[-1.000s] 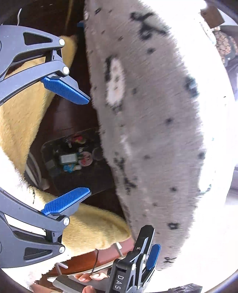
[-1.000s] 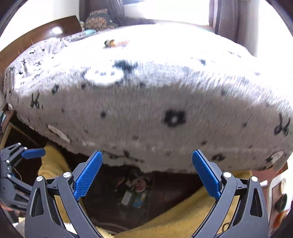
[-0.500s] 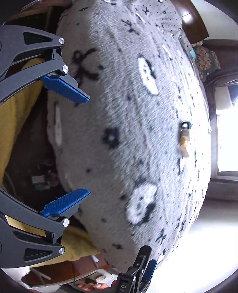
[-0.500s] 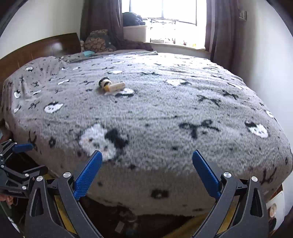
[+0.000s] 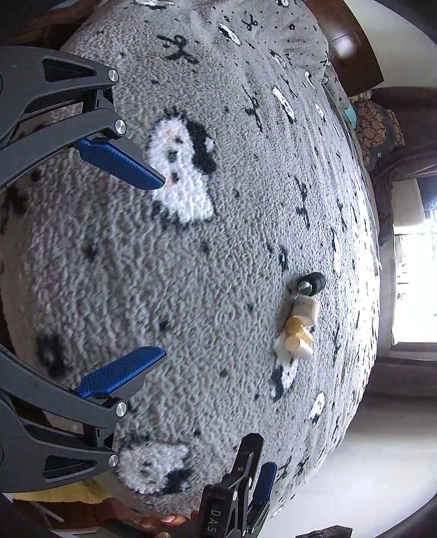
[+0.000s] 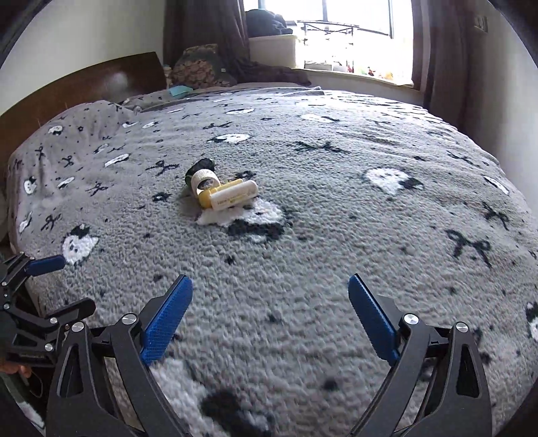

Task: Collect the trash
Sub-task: 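Raise both open tools back over the bed, then grasp the white tube with the right tool while the left tool grasps the white tape roll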

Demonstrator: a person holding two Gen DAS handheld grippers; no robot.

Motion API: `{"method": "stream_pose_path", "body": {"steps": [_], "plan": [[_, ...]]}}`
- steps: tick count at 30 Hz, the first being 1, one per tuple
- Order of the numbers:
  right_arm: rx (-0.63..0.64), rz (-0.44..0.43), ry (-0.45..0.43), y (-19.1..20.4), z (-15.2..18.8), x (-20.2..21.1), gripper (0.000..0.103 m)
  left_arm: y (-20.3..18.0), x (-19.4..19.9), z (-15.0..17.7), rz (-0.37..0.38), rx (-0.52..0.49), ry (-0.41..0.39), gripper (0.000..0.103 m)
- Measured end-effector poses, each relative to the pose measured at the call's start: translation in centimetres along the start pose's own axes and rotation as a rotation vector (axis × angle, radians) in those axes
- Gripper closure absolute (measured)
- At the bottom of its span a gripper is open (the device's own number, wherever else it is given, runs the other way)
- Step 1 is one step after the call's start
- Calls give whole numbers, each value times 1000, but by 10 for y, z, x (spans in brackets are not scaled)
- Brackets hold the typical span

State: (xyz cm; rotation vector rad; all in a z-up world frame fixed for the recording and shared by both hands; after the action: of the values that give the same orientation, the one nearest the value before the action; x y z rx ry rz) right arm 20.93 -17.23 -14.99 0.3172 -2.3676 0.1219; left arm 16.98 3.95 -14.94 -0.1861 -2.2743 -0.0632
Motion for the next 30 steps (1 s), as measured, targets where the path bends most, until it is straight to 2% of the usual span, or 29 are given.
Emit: {"method": "stream_pose_path", "body": {"steps": [7, 13, 19, 22, 26, 30], "plan": [[57, -69, 79, 14, -35, -65, 21, 13, -25, -26, -1, 29, 12, 14], [102, -87, 70, 21, -57, -82, 22, 13, -40, -33, -2, 17, 21, 14], [133, -126, 122, 23, -67, -105, 35, 9, -44, -39, 9, 14, 18, 14], [151, -132, 123, 24, -68, -107, 47, 7, -46, -42, 11, 10, 20, 14], [141, -137, 92, 20, -68, -98, 47, 2, -51, -51, 15, 7, 19, 14], [120, -97, 69, 10, -65, -86, 47, -8, -59, -61, 30, -5, 17, 15]]}}
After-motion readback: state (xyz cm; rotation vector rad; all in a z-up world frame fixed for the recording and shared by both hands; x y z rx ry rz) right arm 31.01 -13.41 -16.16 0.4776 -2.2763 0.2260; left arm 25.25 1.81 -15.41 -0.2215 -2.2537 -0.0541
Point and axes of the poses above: each gripper's, at about its wrist camera, not at the fingertips, and x roughly against the way its jaws point, y to its left, z to its underside, the point moved 3 cm from there along -x, roughly the way its jaws point, and after that the axes turned 6 degrees about x, right-handed, at the moved point
